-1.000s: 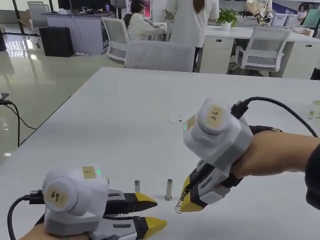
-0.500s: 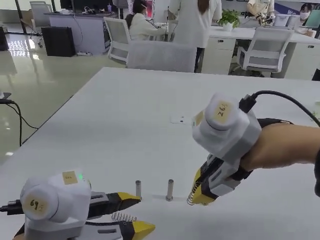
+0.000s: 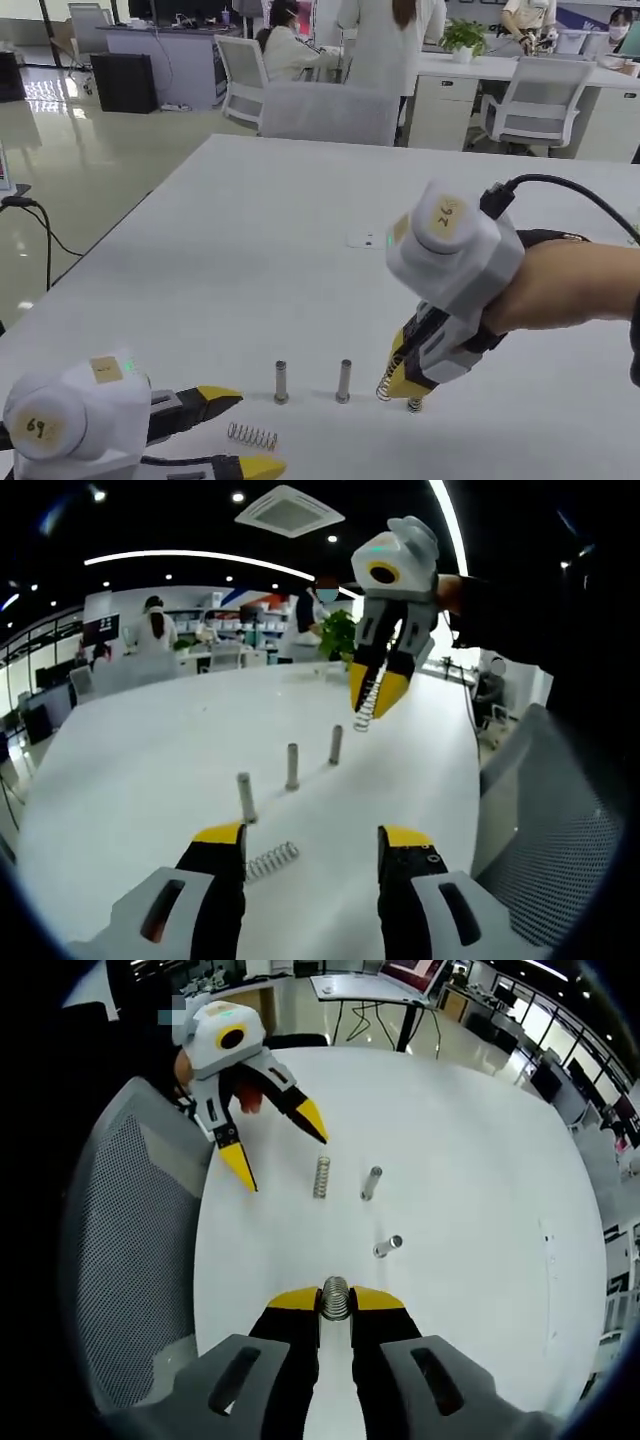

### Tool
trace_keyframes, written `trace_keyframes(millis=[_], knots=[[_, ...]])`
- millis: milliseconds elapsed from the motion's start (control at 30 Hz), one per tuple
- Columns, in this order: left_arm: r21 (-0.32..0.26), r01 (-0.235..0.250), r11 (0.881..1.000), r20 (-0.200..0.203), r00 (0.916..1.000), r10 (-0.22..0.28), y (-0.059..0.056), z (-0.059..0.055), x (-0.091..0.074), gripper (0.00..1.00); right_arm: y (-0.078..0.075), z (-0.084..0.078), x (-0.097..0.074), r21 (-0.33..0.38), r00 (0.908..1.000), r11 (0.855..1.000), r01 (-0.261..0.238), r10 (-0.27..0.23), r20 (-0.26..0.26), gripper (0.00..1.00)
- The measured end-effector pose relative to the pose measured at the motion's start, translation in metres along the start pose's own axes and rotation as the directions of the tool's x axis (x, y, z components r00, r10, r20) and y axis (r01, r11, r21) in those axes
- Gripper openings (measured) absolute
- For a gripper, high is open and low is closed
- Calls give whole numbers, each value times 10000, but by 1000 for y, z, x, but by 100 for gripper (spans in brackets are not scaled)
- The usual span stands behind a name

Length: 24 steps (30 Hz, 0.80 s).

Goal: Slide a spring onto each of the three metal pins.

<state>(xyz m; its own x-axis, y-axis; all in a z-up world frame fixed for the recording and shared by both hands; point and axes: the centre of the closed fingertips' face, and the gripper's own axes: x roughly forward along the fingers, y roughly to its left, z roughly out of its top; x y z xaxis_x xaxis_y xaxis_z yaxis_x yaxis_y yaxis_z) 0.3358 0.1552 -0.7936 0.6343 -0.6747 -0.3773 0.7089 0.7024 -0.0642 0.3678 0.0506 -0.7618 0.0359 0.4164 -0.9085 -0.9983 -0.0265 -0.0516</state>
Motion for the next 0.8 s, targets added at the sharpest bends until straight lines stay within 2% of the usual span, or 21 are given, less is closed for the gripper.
trace_keyframes(millis=[300,600,800], knots=[[-345,-458,9984,-100,9989,455,8,-15,-10,54,-10,5,3,-77,9999,9999,147,-148,-43,8],[-398,-554,9977,-183,9983,547,7,-17,-11,58,-29,12,10,-165,9994,9994,319,-321,-110,8],[-386,-482,9981,-198,9987,474,1,-18,-9,58,-40,12,19,-461,9976,9977,494,-515,-454,8]])
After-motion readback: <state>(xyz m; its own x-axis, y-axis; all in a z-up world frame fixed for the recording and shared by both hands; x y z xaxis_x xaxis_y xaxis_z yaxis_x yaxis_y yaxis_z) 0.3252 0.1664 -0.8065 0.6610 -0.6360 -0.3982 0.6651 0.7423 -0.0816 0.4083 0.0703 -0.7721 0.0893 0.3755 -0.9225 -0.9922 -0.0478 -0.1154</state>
